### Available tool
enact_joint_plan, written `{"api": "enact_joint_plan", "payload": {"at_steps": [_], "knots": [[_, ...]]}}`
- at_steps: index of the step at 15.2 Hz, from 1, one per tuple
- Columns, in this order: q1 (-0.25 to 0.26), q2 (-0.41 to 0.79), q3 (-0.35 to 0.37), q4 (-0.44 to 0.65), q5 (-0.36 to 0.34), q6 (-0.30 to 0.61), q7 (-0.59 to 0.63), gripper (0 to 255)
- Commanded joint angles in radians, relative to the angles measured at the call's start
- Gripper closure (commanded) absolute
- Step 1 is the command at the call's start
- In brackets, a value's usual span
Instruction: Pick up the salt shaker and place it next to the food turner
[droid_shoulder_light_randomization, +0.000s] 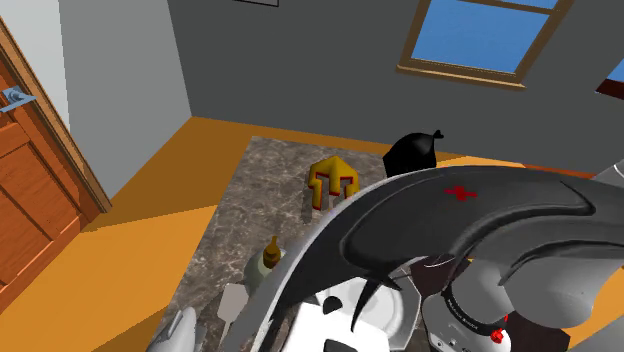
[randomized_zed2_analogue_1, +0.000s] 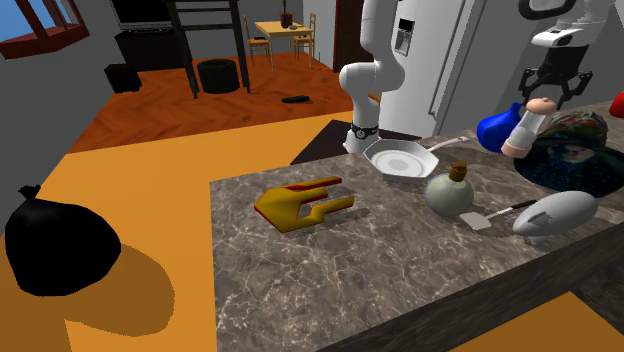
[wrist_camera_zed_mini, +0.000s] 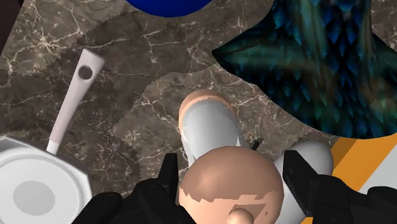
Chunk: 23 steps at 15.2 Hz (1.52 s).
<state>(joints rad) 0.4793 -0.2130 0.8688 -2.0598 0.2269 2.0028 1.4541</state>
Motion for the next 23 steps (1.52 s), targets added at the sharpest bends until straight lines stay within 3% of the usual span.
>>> {"api": "enact_joint_plan", "payload": {"at_steps": [1,16,23], "knots": [[0.000,0.006,0.006,-0.022,-0.002,0.028,0.002,255],[-0.011,0.107,0.060,-0.159,-0.069,0.240,0.048,255],[-0.012,0.114,0.062,-0.164,-0.075,0.250,0.052,255]]}}
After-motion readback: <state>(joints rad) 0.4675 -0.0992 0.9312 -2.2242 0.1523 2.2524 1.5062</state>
